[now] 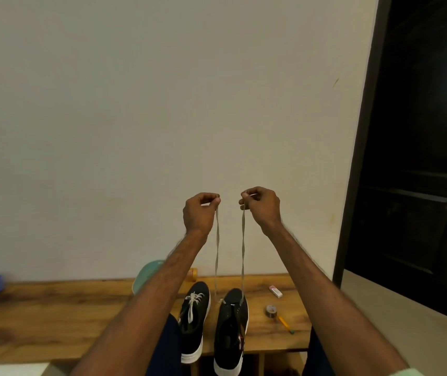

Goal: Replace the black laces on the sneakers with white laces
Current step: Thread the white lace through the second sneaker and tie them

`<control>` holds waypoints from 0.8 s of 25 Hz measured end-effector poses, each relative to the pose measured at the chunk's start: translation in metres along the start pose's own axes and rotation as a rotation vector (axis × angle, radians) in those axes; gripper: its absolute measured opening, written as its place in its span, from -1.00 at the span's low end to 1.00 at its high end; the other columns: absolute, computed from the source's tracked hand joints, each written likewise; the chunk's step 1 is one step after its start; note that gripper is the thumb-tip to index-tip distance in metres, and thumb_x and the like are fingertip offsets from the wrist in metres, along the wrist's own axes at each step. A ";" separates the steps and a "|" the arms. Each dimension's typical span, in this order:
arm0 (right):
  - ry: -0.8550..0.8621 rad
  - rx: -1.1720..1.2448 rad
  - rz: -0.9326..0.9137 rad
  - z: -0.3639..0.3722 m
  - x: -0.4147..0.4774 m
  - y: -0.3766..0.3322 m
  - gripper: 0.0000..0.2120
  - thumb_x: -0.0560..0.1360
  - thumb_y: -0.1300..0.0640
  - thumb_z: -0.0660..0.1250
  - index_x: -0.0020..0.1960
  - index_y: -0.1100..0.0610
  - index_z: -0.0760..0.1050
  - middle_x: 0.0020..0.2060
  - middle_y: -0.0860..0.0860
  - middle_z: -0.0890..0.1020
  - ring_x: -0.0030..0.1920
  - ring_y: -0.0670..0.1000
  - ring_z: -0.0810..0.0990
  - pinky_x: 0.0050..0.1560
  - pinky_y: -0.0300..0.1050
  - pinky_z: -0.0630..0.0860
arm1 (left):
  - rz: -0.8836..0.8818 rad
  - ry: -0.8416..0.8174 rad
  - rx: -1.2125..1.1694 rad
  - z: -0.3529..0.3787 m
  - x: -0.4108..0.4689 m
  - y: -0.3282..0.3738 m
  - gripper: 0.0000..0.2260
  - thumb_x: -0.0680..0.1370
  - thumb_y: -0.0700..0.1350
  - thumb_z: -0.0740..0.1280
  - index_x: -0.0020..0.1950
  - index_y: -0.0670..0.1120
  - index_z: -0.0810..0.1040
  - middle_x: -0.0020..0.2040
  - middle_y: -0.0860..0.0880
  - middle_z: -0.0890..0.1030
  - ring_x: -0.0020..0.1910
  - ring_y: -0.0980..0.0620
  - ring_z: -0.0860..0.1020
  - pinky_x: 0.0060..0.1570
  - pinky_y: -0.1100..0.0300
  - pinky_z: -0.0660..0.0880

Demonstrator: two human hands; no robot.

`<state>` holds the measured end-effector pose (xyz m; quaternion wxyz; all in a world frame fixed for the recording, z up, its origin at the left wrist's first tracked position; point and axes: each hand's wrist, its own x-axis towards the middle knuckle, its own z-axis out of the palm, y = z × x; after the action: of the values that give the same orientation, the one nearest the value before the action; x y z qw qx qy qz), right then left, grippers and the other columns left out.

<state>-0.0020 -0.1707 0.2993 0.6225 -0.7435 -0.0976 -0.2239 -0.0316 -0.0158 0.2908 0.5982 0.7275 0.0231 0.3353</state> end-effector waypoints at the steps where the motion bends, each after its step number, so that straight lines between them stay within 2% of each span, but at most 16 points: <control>1: -0.016 0.039 0.034 -0.005 -0.001 0.007 -0.96 0.57 0.25 0.37 0.00 0.20 0.60 -0.27 0.11 0.70 -0.35 0.00 0.68 -0.19 -0.11 0.62 | -0.007 -0.004 0.005 -0.003 -0.002 -0.008 -0.91 0.53 -0.18 0.45 0.01 -0.08 0.70 -0.06 0.04 0.70 -0.02 0.06 0.65 0.09 0.10 0.59; 4: -0.086 0.080 0.141 -0.016 -0.009 0.042 -0.91 0.58 0.29 0.33 0.08 0.18 0.51 -0.25 0.22 0.67 -0.41 0.03 0.62 -0.33 -0.12 0.61 | -0.031 -0.027 0.028 -0.007 -0.013 -0.043 -0.93 0.53 -0.17 0.45 -0.04 -0.01 0.68 -0.08 0.08 0.70 -0.08 0.17 0.64 0.02 0.21 0.58; 7: -0.231 0.029 0.303 -0.016 -0.026 0.097 -0.97 0.58 0.31 0.34 0.00 0.25 0.56 -0.26 0.26 0.65 -0.43 0.07 0.60 -0.34 -0.05 0.63 | -0.093 -0.082 0.071 -0.005 -0.033 -0.089 -0.93 0.52 -0.16 0.45 -0.07 0.02 0.67 -0.08 0.07 0.70 -0.13 0.18 0.64 -0.04 0.24 0.56; 9: -0.330 -0.055 0.425 -0.011 -0.042 0.140 -0.91 0.58 0.29 0.34 -0.07 0.27 0.60 -0.29 0.22 0.64 -0.44 0.06 0.59 -0.35 -0.07 0.60 | -0.155 -0.145 0.094 -0.002 -0.046 -0.124 -0.93 0.53 -0.18 0.44 -0.08 -0.01 0.66 -0.08 0.06 0.70 -0.10 0.13 0.64 -0.01 0.20 0.57; 12: -0.407 -0.216 0.518 0.002 -0.065 0.200 -0.82 0.61 0.24 0.31 -0.14 0.25 0.61 -0.27 0.17 0.65 -0.40 -0.01 0.56 -0.39 -0.15 0.49 | -0.273 -0.261 0.091 -0.001 -0.064 -0.173 -0.95 0.55 -0.22 0.42 -0.05 -0.07 0.63 -0.05 0.00 0.69 0.00 0.06 0.64 0.04 0.25 0.54; 15: -0.457 -0.432 0.517 0.020 -0.078 0.252 -0.73 0.59 0.13 0.34 -0.13 0.32 0.64 -0.20 0.23 0.68 -0.29 0.06 0.58 -0.24 -0.08 0.48 | -0.369 -0.351 0.117 0.001 -0.080 -0.219 -0.98 0.56 -0.23 0.40 -0.02 -0.15 0.61 -0.04 -0.04 0.68 0.03 0.00 0.63 0.05 0.24 0.53; 17: -0.467 -0.548 0.532 0.028 -0.084 0.278 -0.71 0.59 0.01 0.34 -0.09 0.23 0.66 -0.19 0.11 0.69 -0.18 0.03 0.61 -0.14 -0.09 0.48 | -0.447 -0.456 0.131 0.002 -0.094 -0.245 -0.96 0.56 -0.25 0.39 -0.02 -0.15 0.61 -0.05 -0.03 0.67 0.04 0.00 0.63 0.11 0.13 0.56; 20: -0.455 -0.650 0.550 0.039 -0.088 0.312 -0.71 0.58 -0.10 0.32 0.02 0.10 0.66 -0.15 -0.04 0.68 -0.15 -0.09 0.59 -0.16 -0.19 0.43 | -0.536 -0.641 0.160 0.003 -0.110 -0.277 -0.94 0.56 -0.26 0.37 -0.03 -0.12 0.62 -0.02 -0.01 0.67 0.08 0.07 0.62 0.23 0.02 0.53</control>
<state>0.0610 -0.1854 -0.0203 0.3567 -0.9280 0.0438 0.0985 -0.0134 0.0126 -0.0053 0.5829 0.8072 0.0502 -0.0781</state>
